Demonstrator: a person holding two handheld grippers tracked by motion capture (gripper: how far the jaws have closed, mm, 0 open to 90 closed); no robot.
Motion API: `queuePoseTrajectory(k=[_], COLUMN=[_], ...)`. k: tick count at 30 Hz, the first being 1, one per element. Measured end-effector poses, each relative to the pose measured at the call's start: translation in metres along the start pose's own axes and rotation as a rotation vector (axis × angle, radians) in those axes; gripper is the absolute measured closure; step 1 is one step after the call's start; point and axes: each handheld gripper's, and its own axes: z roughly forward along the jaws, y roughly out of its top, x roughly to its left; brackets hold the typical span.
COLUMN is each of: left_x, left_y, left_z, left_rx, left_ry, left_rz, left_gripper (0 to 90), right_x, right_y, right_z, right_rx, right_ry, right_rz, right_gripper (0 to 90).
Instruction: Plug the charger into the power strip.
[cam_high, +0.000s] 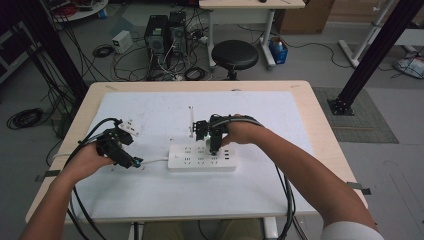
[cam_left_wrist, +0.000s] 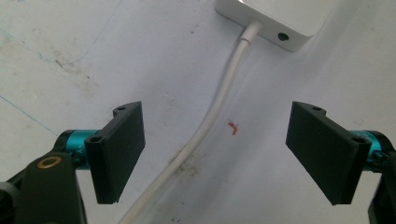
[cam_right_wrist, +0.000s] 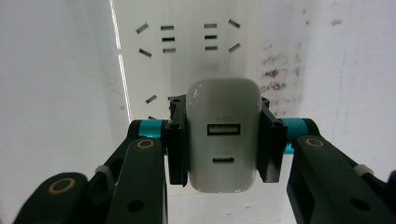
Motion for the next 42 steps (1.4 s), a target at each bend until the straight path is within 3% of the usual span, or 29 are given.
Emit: queuePoseTrajectory(k=[2,6,7,11,14,24,30,37,40,41,42], left_x=[0.0,0.002,0.002,0.002,0.004,0.006,0.005,0.007,0.007,0.007,0.007], left_y=[-0.001,-0.002,-0.001,-0.002,-0.004,-0.001,0.004,0.003,0.003,0.003,0.003], left_z=[0.001,0.004,0.004,0.003,0.002,0.006,0.011,0.01,0.009,0.009,0.01], left_rx=[-0.004,-0.006,-0.006,-0.005,-0.005,-0.017,-0.019,-0.027,-0.03,-0.033,-0.036], left_ry=[-0.002,-0.006,-0.007,-0.008,-0.006,-0.018,-0.032,-0.03,-0.031,-0.032,-0.032], left_rz=[-0.002,-0.017,-0.011,-0.009,-0.012,-0.015,-0.009,-0.013,-0.013,-0.012,-0.013], left_gripper=[19.7,19.6,19.7,19.7,19.7,19.7,19.7,19.6,19.7,19.7,19.7], right_x=[0.001,-0.006,-0.008,-0.01,-0.004,-0.001,0.004,-0.002,-0.001,0.006,0.006], right_y=[0.0,0.0,0.002,0.003,0.004,0.005,0.016,0.006,0.004,0.005,0.005], right_z=[0.0,0.001,0.002,0.005,0.007,0.007,0.008,0.009,0.01,0.011,0.011], right_rx=[-0.001,-0.005,0.012,0.018,0.023,0.026,0.095,0.023,0.007,0.004,0.004], right_ry=[-0.004,0.032,0.051,0.062,0.015,0.005,-0.031,0.008,0.002,-0.041,-0.041], right_rz=[-0.001,0.006,0.033,0.044,0.008,0.017,-0.015,0.034,0.038,0.02,0.02], right_gripper=[62.2,62.2,61.9,61.6,62.1,62.5,62.5,62.4,62.3,62.4,62.4])
